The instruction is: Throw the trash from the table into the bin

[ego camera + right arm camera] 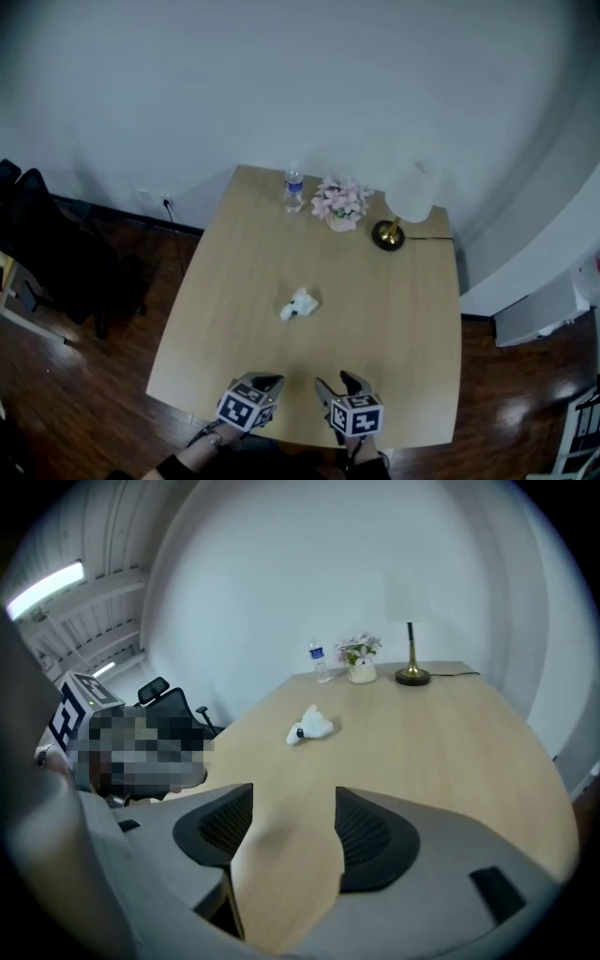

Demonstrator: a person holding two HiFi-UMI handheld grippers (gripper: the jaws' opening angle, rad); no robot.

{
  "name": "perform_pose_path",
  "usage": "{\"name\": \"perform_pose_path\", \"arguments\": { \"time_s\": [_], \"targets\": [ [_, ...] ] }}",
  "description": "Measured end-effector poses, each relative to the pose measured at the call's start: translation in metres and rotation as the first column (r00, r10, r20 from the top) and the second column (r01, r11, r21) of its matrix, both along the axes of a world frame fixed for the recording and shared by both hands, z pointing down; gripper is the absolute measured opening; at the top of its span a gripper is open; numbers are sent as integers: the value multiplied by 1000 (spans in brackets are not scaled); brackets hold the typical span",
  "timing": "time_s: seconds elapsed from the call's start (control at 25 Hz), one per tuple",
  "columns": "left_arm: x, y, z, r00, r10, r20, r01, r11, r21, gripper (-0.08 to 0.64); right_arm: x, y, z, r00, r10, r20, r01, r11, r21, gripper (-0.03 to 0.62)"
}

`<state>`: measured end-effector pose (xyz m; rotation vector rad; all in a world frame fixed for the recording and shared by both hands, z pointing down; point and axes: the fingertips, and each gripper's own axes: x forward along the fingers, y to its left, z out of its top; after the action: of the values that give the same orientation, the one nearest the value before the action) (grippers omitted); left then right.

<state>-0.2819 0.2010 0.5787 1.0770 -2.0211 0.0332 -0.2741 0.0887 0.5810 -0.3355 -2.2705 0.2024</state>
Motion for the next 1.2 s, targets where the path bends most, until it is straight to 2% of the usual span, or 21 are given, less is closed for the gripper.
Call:
{"name": "perform_pose_path", "arguments": {
  "time_s": [0.12, 0.24, 0.48, 0.6, 0.84, 0.96, 1.16, 1.2],
  "targets": [
    [-20, 23, 8, 999, -38, -11, 38, 999, -4, 6, -52, 19, 10, 999, -41, 5, 41, 999, 34, 285],
    [-39, 40, 18, 998, -57, -17, 57, 998, -16, 5, -100, 30, 19, 999, -46, 1, 46, 998, 49, 285],
    [-65, 53, 30, 997, -72, -31, 72, 997, -18, 5, -179, 31, 34, 1000, 2, 5, -3, 997, 74, 285],
    [-71, 53, 32, 996, -75, -37, 75, 997, -13, 6, -208, 27, 47, 1000, 24, -19, -22, 995, 97, 285],
    [-68, 57, 40, 994, -75, -76, 74, 997, -13, 6, -225, 26, 77, 993, 57, -102, -45, 993, 111, 285],
    [-62, 58, 44, 993, -73, -93, 72, 997, -12, 6, -224, 29, 78, 993, 65, -103, -56, 995, 88, 251],
    [-54, 56, 50, 991, -70, -110, 68, 998, -16, 6, -218, 38, 79, 994, 47, -103, -40, 997, 69, 118],
    [-52, 55, 50, 992, -67, -110, 66, 998, -15, 6, -215, 38, 78, 994, 47, -100, -40, 997, 66, 60]
  ]
}}
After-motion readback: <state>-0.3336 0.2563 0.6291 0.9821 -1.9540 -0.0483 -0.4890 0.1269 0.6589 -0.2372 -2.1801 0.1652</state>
